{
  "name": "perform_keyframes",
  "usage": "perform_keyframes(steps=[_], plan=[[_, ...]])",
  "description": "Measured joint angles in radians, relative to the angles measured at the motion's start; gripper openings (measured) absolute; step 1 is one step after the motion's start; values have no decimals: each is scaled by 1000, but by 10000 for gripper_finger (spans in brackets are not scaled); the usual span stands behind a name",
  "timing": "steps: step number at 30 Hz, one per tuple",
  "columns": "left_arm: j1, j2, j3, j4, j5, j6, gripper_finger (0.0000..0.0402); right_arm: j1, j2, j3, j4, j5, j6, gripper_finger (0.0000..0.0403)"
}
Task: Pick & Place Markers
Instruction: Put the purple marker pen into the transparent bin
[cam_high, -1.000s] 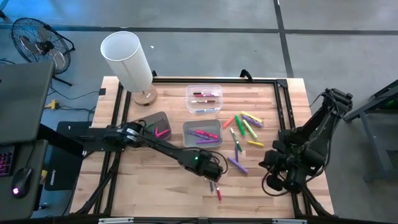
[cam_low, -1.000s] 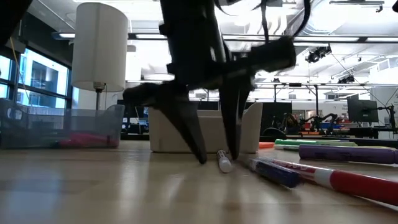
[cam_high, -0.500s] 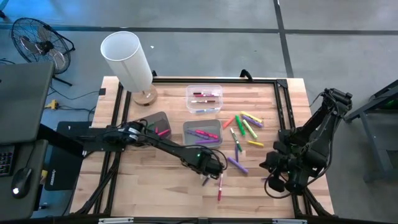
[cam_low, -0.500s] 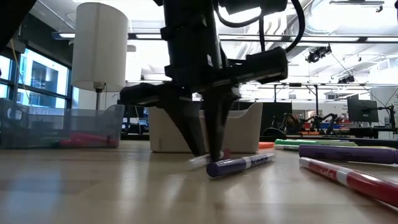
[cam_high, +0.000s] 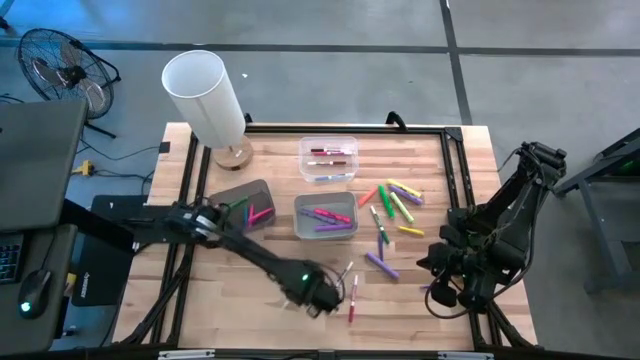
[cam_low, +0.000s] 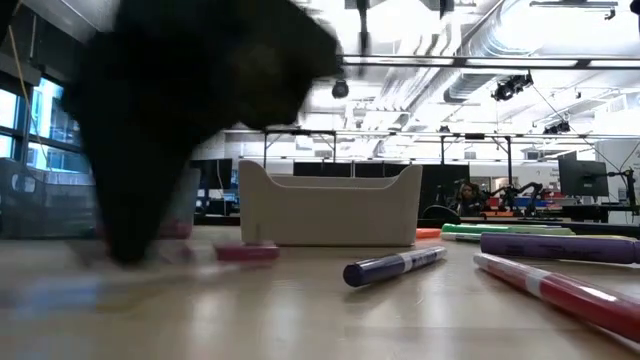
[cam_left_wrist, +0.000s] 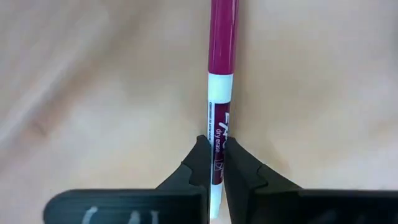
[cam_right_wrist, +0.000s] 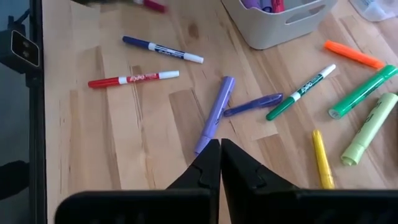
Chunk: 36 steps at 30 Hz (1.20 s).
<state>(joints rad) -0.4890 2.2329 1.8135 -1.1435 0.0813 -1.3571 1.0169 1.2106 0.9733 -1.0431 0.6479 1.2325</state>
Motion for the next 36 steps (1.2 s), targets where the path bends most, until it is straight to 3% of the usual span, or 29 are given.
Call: perform_keyframes(steps=[4,10,14,21,26,31,36], plan=[[-32,-129,3,9,-28,-12,4,-14,0,0,-7,29,-3,1],[27,-349,5,4,-291,16,4,-74,0,0,-14,81,-3,1],[130,-453,6,5,-408,165,3,-116,0,0,-10,77,-3,1],[320,-492,6,14,-388,431,2,-171,0,0,18,45,17,0],[380,-495,6,18,-341,538,1,-199,0,0,43,14,24,0],[340,-495,6,19,-368,481,1,-212,0,0,50,7,25,0],[200,-495,7,20,-406,365,1,-213,0,0,50,5,-8,0]])
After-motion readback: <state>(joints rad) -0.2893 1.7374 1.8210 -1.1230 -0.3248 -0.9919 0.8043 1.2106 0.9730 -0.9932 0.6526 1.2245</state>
